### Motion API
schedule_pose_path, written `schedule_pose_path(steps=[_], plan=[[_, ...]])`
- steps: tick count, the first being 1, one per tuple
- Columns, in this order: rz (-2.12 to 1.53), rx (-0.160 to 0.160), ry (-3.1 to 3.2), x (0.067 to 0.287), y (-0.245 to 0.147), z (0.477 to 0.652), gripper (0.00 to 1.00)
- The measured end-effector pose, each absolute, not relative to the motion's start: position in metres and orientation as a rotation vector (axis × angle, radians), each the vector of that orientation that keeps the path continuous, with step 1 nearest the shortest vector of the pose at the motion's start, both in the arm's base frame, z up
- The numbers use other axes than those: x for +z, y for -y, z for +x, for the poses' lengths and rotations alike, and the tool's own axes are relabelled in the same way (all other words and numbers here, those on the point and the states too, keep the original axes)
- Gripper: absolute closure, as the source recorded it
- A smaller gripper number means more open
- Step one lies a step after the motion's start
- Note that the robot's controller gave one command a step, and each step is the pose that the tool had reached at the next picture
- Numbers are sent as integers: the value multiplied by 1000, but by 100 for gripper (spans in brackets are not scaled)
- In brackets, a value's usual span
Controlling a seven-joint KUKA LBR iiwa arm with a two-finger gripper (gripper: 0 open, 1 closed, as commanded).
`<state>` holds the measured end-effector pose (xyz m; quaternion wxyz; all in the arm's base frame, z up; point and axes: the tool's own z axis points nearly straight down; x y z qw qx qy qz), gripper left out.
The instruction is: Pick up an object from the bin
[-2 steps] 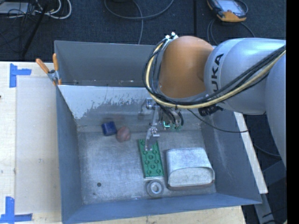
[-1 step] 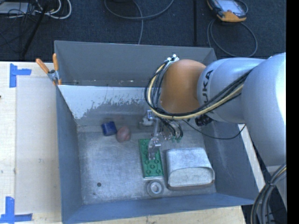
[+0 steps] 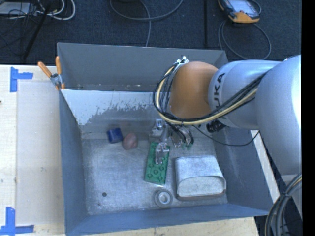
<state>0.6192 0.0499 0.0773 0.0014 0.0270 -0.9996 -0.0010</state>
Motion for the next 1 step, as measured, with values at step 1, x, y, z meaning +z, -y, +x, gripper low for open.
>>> schedule_pose_path(steps=[1], plan=[[-52, -2, 3150, 205, -58, 611, 100]])
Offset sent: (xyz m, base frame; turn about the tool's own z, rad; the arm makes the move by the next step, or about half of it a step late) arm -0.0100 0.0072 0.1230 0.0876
